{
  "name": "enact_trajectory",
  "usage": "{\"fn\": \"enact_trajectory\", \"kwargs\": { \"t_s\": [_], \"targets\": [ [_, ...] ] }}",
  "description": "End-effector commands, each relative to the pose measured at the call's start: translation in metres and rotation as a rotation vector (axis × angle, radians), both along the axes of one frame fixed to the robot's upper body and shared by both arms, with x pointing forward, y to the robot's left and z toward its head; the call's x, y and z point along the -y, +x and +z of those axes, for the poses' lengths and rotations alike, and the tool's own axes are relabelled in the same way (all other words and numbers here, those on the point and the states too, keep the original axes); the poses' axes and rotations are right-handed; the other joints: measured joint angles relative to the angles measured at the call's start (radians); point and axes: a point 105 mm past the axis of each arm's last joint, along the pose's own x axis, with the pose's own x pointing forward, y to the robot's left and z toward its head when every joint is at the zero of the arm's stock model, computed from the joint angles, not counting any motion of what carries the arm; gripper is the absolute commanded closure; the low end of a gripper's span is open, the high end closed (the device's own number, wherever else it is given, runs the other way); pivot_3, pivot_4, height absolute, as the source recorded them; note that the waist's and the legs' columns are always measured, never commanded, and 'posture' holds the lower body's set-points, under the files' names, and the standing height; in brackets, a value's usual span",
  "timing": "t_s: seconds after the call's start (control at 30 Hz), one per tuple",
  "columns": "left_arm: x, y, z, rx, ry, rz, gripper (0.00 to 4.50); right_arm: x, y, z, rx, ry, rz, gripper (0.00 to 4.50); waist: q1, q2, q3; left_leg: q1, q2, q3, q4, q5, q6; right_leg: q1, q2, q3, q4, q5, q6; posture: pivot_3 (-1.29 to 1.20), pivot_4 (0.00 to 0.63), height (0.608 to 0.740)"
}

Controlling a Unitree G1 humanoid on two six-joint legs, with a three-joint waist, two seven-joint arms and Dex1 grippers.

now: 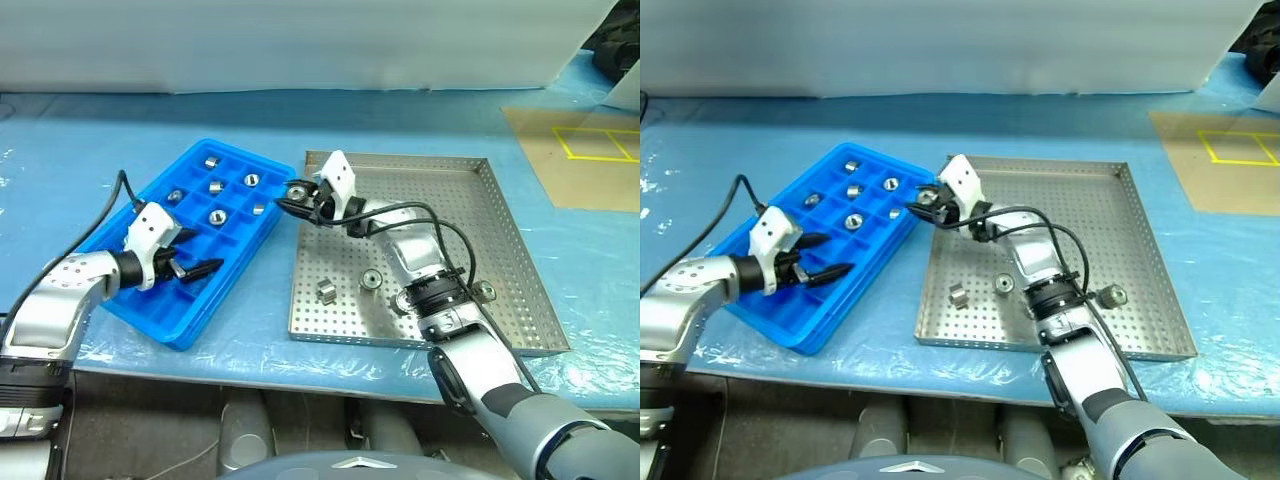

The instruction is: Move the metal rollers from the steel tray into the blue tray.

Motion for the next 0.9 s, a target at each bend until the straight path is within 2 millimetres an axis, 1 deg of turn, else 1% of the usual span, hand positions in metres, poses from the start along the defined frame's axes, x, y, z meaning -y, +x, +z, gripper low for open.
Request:
{"fn": "enact_trajectory", "kwargs": {
  "t_s": [0.03,0.1,0.17,0.33,0.9],
  "targets": [
    [0.011,0.003,-0.001,0.01,0.023,-0.063,0.0,0.002,-0.003,0.018,0.049,0.044,-0.006,2.81,-0.002,0.0,0.0,0.0,0.0,0.0,0.0,0.0,0.0,0.0,0.0,0.0,0.0,0.0,0.0,0.01,0.15,0.74],
    [0.02,0.004,-0.007,-0.006,0.029,-0.096,0.0,0.004,-0.003,0.017,0.049,0.043,-0.02,2.81,-0.002,0.0,0.0,0.0,0.0,0.0,0.0,0.0,0.0,0.0,0.0,0.0,0.0,0.0,0.0,0.0,0.15,0.74],
    [0.025,0.005,-0.011,-0.012,0.036,-0.116,0.0,0.006,-0.004,0.017,0.048,0.044,-0.031,2.81,0.001,0.001,0.0,0.001,-0.001,0.0,0.0,0.0,0.0,0.001,0.0,0.001,0.0,0.0,0.0,-0.01,0.15,0.74],
    [0.045,0.005,-0.014,-0.021,0.014,-0.192,0.0,0.012,-0.005,0.015,0.046,0.041,-0.057,2.81,0.003,0.001,-0.001,0.001,-0.004,0.0,0.001,0.0,0.001,0.005,-0.003,0.0,-0.001,0.0,0.0,-0.04,0.15,0.74],
    [0.08,0.01,-0.017,-0.011,-0.018,-0.308,0.0,0.017,-0.008,0.014,0.044,0.04,-0.09,2.81,-0.001,0.002,-0.001,0.004,-0.004,0.0,0.001,0.0,0.001,0.008,-0.003,0.0,-0.002,0.0,0.0,-0.09,0.15,0.74]
  ]
}}
